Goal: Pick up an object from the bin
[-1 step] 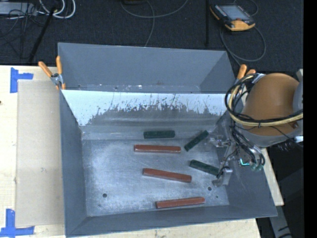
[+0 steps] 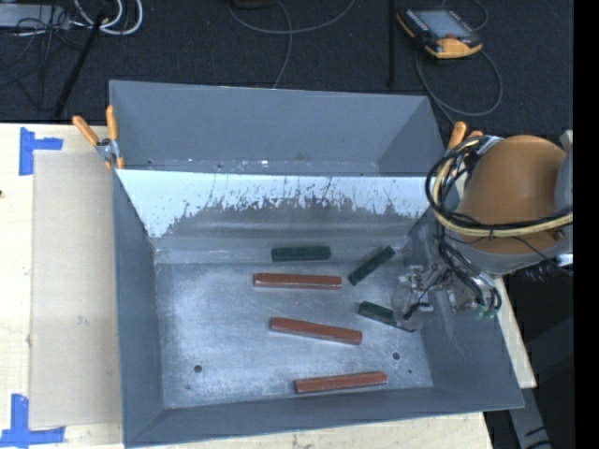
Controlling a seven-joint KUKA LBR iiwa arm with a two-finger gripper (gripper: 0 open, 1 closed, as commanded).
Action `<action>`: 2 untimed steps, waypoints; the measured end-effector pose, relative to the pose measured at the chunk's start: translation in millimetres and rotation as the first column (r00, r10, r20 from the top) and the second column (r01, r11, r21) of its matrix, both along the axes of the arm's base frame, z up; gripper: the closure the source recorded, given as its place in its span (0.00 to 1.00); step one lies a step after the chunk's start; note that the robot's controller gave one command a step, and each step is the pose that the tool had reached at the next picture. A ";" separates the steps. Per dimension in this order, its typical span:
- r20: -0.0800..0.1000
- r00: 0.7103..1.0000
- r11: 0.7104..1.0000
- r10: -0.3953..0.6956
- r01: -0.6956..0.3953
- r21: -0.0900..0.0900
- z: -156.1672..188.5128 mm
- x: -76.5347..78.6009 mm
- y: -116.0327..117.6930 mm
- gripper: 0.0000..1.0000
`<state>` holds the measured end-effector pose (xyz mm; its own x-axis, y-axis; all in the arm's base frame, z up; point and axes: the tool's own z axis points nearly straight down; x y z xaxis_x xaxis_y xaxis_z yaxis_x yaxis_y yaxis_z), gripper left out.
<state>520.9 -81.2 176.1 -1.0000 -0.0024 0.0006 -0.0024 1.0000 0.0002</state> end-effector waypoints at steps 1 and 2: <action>0.000 1.000 1.000 0.000 0.000 0.000 0.0 0.0 0.0 0.00; 0.007 0.977 0.977 -0.214 0.214 0.001 -106.9 54.1 -9.2 0.00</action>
Offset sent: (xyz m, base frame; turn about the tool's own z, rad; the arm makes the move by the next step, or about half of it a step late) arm 0.0000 0.0000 0.0000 0.0000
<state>575.0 -90.4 69.2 -0.9773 0.2117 -0.0069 0.2117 0.9773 0.0008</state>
